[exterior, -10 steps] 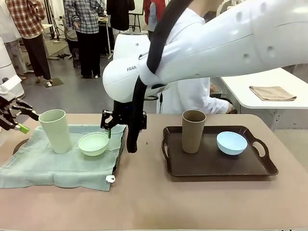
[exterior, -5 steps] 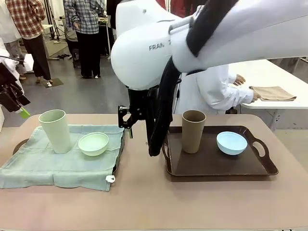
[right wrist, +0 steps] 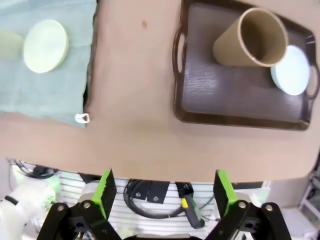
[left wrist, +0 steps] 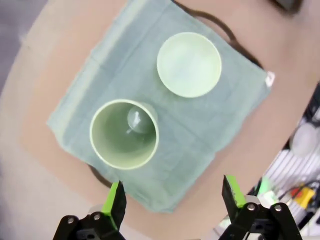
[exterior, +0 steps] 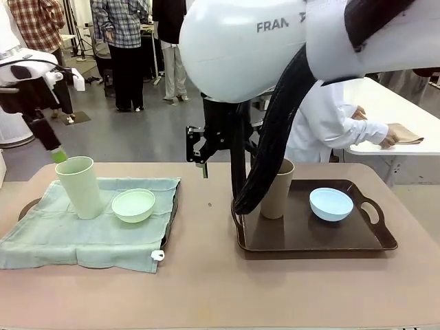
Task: Set up a tray with a mat and arrange the tableware.
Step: Place the Picnic Bowl and Reusable plastic cup back onto the Handle tray in front of the human's position.
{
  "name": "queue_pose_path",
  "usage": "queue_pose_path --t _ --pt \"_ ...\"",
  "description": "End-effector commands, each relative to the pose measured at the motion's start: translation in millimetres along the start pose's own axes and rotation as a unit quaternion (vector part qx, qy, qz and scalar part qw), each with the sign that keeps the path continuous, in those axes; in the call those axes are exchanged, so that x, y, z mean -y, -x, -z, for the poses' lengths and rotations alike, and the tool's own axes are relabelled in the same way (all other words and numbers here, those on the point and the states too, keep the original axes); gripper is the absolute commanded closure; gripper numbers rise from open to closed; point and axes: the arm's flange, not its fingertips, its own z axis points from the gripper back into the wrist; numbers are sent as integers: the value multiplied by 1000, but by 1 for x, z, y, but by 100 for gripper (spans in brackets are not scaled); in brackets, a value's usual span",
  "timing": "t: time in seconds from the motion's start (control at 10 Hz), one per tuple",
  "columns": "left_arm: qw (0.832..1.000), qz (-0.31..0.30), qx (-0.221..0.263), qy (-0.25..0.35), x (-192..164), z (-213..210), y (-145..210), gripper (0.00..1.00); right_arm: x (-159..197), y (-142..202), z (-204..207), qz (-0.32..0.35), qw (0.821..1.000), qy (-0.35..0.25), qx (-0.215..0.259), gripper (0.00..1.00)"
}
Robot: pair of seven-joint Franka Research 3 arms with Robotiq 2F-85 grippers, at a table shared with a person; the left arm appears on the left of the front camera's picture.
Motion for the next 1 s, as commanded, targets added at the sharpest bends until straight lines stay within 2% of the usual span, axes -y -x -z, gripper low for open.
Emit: queue_pose_path --t 0.0,0.1,0.3,0.4,0.5,0.9 --pt "996 -77 -17 -47 -4 6 -19 0 15 -1 14 -2 1000 -13 -13 0" --pt "992 -104 -25 -67 -7 10 -26 0 18 -12 17 -2 1000 -19 -18 0" --pt "979 -175 -9 -102 -21 14 -35 0 7 -3 1 3 1000 -3 -4 0" --pt "979 -181 0 -92 -21 18 -35 0 7 -3 1 3 1000 -3 -4 0" --pt "987 -140 1 -76 -16 12 -26 0 7 -3 1 3 1000 -3 -4 0" --pt "987 -140 1 -76 -16 12 -26 0 7 -3 1 3 1000 -3 -4 0"
